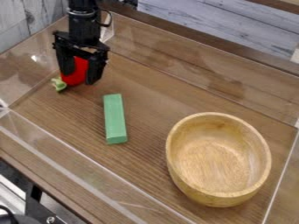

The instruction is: Move the red object to the right side of the table

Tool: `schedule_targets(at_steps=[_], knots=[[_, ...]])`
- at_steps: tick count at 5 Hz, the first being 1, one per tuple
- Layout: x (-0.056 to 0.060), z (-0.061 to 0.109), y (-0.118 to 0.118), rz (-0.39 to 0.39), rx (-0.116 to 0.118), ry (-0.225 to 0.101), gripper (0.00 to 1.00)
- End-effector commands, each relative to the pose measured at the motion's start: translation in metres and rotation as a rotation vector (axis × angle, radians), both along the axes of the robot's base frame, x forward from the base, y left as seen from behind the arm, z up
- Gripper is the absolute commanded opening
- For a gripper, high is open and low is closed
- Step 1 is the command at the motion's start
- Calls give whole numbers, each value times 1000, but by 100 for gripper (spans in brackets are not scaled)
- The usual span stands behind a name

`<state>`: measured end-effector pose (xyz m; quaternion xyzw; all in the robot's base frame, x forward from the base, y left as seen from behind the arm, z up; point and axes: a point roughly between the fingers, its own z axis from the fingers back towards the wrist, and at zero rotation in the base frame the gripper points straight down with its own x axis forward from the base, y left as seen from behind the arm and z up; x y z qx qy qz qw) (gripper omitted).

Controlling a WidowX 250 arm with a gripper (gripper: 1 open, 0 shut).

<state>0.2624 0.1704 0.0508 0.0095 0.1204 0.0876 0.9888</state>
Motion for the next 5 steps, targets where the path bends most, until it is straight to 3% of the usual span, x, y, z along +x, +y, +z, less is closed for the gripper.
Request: schedule_targets(at_steps=[1,2,3,4,5], knots=[[18,20,12,-37,47,-73,100],[28,11,12,-82,45,-65,100],[26,9,15,-115,41,-58,100],[29,8,19,-55,40,-57,0],[33,14,20,7,33,-63,0]])
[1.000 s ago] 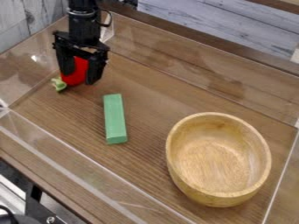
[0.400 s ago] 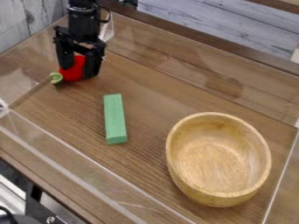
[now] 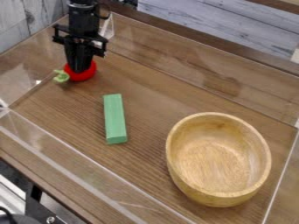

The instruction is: Move the red object to the right side of the table

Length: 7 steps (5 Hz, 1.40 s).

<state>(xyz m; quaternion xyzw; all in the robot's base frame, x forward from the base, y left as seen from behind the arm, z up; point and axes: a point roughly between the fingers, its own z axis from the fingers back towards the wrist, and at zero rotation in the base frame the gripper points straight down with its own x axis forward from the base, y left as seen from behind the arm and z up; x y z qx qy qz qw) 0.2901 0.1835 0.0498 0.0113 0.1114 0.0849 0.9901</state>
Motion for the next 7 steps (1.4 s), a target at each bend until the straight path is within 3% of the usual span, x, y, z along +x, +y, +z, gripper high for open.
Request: schedule_targets(at_steps=[1,2,4,6,7], knots=[[15,26,-1,13,5,-70,0],[26,39,-13,1,-23,-94,0],[18,68,-29,-2,-46,-123,0],[10,73,-26,-25,-49,-114,0],[9,75,-20,-49,-48,-105,100]])
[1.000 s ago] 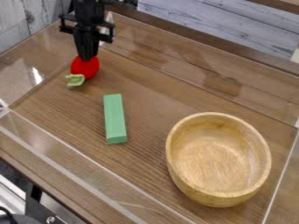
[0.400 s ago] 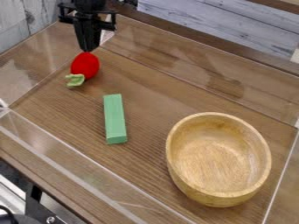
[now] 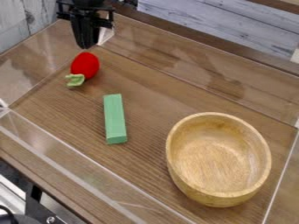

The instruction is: Move the red object to the right side of the table

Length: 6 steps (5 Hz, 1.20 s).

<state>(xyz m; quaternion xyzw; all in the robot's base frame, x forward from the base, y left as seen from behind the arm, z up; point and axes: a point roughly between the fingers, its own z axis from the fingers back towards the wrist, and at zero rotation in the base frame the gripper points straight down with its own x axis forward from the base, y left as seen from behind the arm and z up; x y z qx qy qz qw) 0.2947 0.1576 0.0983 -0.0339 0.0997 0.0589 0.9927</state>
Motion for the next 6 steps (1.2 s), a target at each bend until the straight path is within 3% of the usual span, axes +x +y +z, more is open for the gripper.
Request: schedule_targets(at_steps=[1,2,3,4,5,6], knots=[[3,24,2,15,48,-65,100],[1,22,-1,36,53,-59,0],[3,5,8,24,59,-51,100],[4,-8,17,13,63,-44,0],[6,-17,21,3,65,-41,0],[11,-11,17,-14,55,-55,0]])
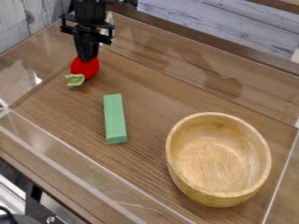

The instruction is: Move the red object to the right side of the table

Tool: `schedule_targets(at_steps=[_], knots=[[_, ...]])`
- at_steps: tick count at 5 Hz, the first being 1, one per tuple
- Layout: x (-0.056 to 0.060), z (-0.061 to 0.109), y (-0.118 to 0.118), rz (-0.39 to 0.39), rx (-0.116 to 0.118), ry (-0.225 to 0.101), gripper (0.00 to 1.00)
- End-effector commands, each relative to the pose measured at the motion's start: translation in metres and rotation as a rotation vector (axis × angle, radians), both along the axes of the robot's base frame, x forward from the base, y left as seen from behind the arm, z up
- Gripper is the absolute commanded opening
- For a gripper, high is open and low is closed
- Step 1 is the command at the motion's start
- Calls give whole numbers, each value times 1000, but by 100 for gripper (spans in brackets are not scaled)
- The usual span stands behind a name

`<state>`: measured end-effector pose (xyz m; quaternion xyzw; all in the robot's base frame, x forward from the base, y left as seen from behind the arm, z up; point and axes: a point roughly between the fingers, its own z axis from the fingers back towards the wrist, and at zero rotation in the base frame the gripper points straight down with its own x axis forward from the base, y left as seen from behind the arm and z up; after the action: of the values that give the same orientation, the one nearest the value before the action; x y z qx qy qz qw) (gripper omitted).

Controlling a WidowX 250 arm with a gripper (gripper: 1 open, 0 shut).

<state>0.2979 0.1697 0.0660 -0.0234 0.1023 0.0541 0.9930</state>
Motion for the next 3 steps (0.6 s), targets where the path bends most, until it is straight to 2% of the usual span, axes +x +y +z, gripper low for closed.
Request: schedule_targets(at_steps=[1,2,3], knots=[[5,29,3,-41,22,-73,0],[3,38,2,-77,10,-85,0],[6,52,-4,-118,-2,-98,0]])
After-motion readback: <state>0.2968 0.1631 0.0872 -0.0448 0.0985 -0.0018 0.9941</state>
